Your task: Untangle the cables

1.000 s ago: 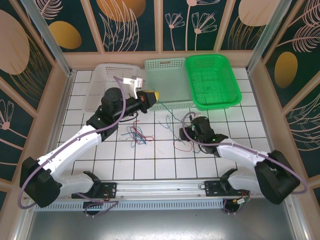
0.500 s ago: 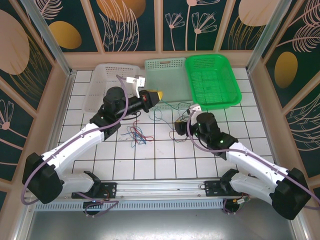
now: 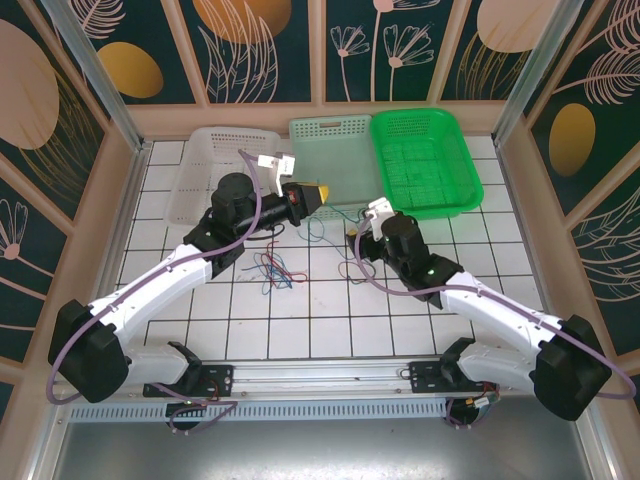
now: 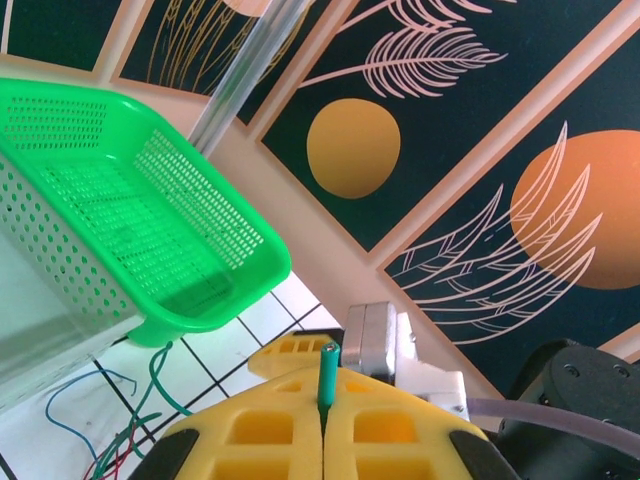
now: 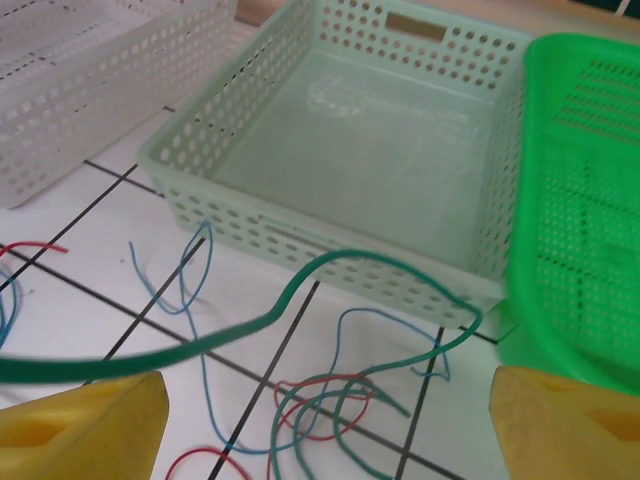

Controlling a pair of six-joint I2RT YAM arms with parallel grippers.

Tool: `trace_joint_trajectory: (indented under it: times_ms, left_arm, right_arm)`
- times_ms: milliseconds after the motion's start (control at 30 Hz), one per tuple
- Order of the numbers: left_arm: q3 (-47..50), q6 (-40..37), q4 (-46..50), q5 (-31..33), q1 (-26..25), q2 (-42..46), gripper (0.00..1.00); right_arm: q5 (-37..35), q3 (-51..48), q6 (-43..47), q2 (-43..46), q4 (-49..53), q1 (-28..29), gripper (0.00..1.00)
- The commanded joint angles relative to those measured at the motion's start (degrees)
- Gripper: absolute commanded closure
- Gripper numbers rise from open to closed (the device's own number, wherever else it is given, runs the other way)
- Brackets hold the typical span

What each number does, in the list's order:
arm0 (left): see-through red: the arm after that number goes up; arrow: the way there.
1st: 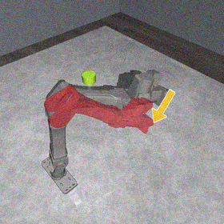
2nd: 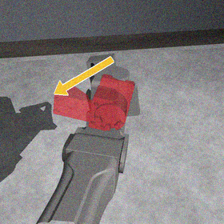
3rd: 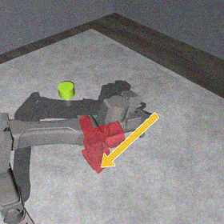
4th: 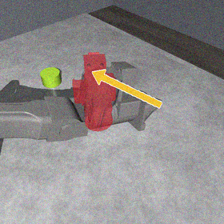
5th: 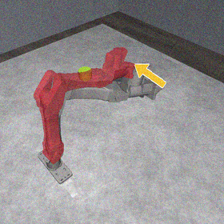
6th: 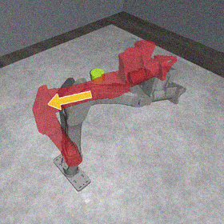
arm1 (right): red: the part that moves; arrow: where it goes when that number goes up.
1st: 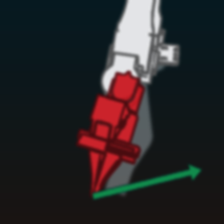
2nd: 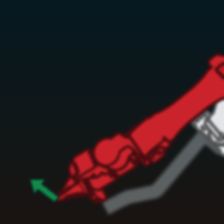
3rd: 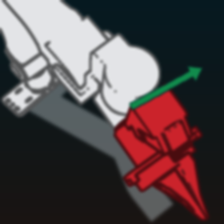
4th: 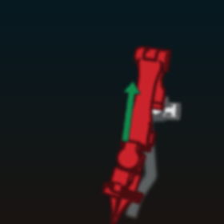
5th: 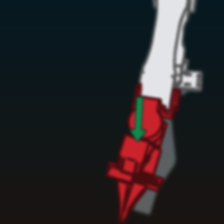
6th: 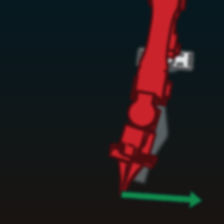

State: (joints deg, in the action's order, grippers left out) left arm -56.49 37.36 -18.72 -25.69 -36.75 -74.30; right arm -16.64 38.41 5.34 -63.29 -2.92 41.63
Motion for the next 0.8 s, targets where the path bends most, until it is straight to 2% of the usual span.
trace_joint_trajectory:
  times_ms: [0, 233, 333, 400, 533, 600, 667, 767]
  left_arm:
    - [-1.69, 0.18, 0.97, -1.33, 0.23, 0.41, 0.93]
    - [-1.95, 0.56, 0.92, -2.86, 0.30, 0.25, 0.93]
    - [-2.12, 1.09, -0.02, -3.61, 0.28, 0.48, 0.92]
    - [-2.31, 1.19, 0.23, -3.60, 0.26, 0.73, 0.88]
    - [-2.24, 0.87, 1.07, -2.79, 0.26, 1.52, 0.88]
    - [-2.28, 0.79, 1.21, -2.77, 0.27, 1.66, 0.87]
    - [-2.35, 0.67, 1.13, -2.53, 0.28, 1.64, 0.85]
    - [-2.24, 0.57, 0.50, -1.62, 0.35, 1.90, 0.82]
  right_arm:
    - [-4.45, 2.52, 2.87, -0.23, -2.10, 0.39, 0.16]
    - [-1.70, 2.32, 6.25, -2.34, -6.42, 0.30, 0.14]
    - [2.19, 4.99, 7.18, -5.69, -6.73, 0.30, 0.17]
    - [4.72, 7.71, 5.76, -7.39, -5.18, 0.30, 0.30]
    - [6.76, 8.96, 4.03, -5.97, -4.20, 0.21, 0.75]
    - [9.56, 8.78, 3.99, -3.83, -3.13, -0.26, 0.91]
    - [12.56, 10.09, 3.31, -2.81, -0.38, -1.05, 0.98]
    - [14.92, 11.69, 2.66, -2.19, 3.44, -1.63, 1.00]
